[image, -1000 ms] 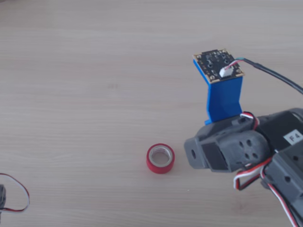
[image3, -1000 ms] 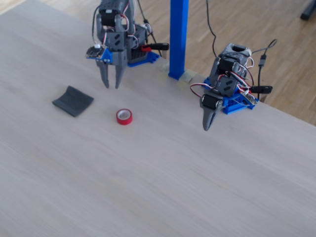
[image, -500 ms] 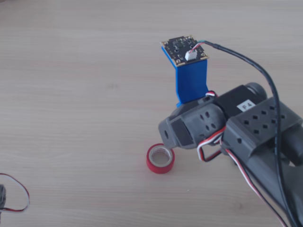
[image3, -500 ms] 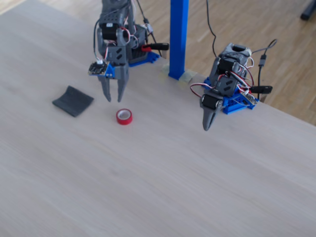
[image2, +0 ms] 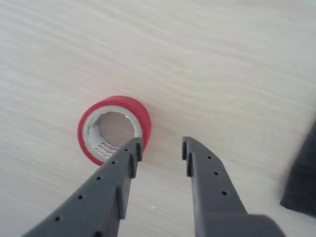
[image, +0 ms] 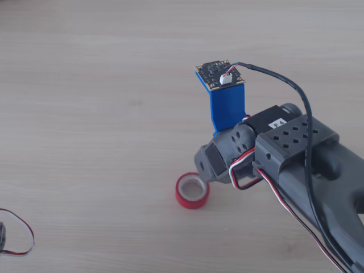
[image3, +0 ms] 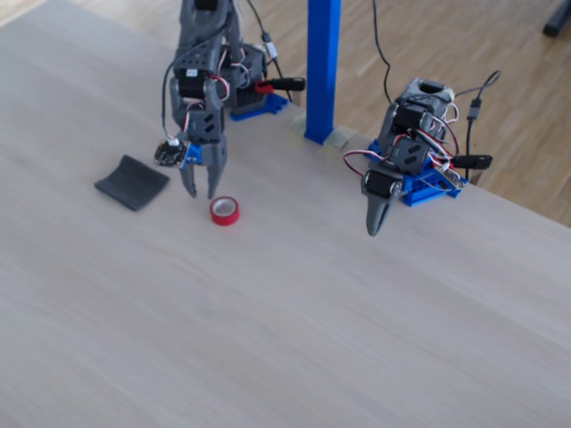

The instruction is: Grab the red tape and move it to the grey mat

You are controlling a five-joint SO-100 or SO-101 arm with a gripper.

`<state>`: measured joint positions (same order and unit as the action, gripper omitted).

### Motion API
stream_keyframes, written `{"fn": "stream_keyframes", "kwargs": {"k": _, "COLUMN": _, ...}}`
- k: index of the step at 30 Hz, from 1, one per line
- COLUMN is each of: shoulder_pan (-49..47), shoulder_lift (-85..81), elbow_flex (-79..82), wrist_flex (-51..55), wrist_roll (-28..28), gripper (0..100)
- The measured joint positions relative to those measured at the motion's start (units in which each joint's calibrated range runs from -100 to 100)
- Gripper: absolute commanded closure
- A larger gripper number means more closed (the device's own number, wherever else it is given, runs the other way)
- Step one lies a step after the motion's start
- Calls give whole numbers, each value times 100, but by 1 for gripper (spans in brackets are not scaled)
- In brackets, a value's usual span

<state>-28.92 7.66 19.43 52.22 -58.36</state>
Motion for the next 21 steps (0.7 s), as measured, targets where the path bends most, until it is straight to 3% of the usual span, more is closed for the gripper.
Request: {"fn": "stream_keyframes", "kwargs": {"k": 21, "shoulder_pan": -455, "shoulder_lift": 291, "elbow_flex": -9, "wrist_flex": -444, "wrist_roll": 5, "gripper": 83}}
